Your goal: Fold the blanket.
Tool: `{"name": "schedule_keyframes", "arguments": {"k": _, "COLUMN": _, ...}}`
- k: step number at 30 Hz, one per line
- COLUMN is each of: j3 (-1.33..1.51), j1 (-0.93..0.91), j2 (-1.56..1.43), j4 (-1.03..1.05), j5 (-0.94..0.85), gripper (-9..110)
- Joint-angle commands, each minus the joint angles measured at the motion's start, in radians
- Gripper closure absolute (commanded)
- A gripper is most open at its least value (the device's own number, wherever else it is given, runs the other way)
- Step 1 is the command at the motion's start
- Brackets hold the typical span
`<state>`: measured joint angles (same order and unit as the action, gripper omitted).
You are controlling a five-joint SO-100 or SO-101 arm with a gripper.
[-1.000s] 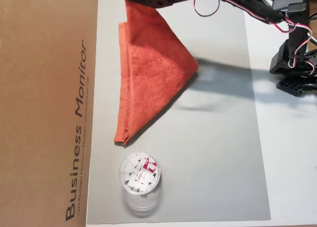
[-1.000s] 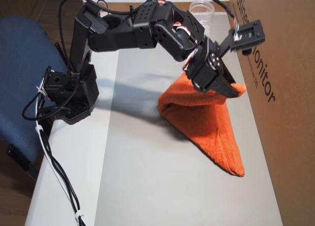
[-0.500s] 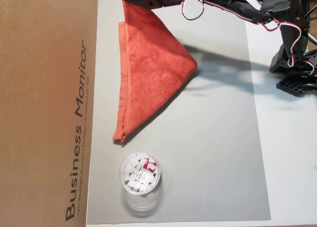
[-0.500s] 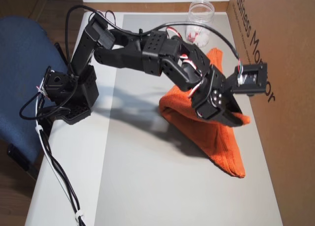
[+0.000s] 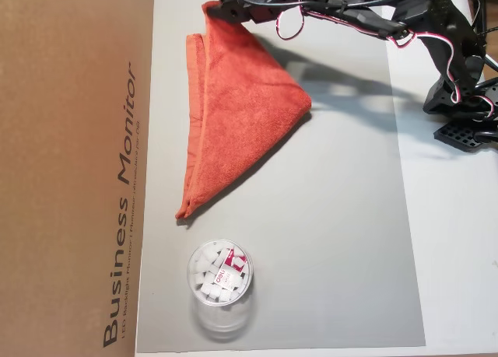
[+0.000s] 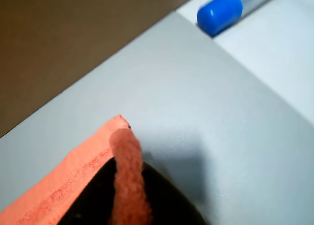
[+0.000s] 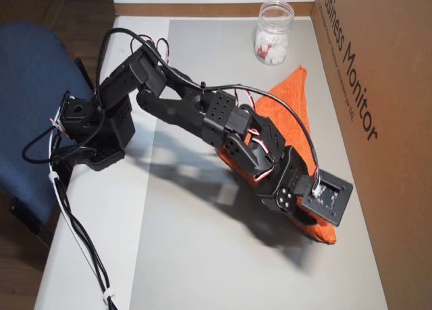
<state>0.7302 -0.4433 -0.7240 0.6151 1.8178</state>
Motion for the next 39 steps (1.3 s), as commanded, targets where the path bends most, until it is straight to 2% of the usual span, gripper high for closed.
{"name": "schedule_keyframes", "arguments": {"k": 1, "j3": -0.052, "j1": 0.0, "j2": 0.006, "j4": -0.055, "j5": 0.069, "gripper": 102}}
{"name": "schedule_keyframes", "arguments": {"k": 15, "j3": -0.052, "j1": -0.009, "j2": 0.143, "j4": -0.21, "j5": 0.117, "gripper": 102}}
{"name": "schedule_keyframes", "arguments": {"k": 29, "j3": -0.052, "j1": -0.012, "j2": 0.152, "j4": -0.21, "j5": 0.117, "gripper": 101}}
{"name": "schedule_keyframes", "arguments": {"k": 39, "j3": -0.176, "j1": -0.017, "j2": 0.15, "j4": -0.195, "j5": 0.112, "gripper": 83}}
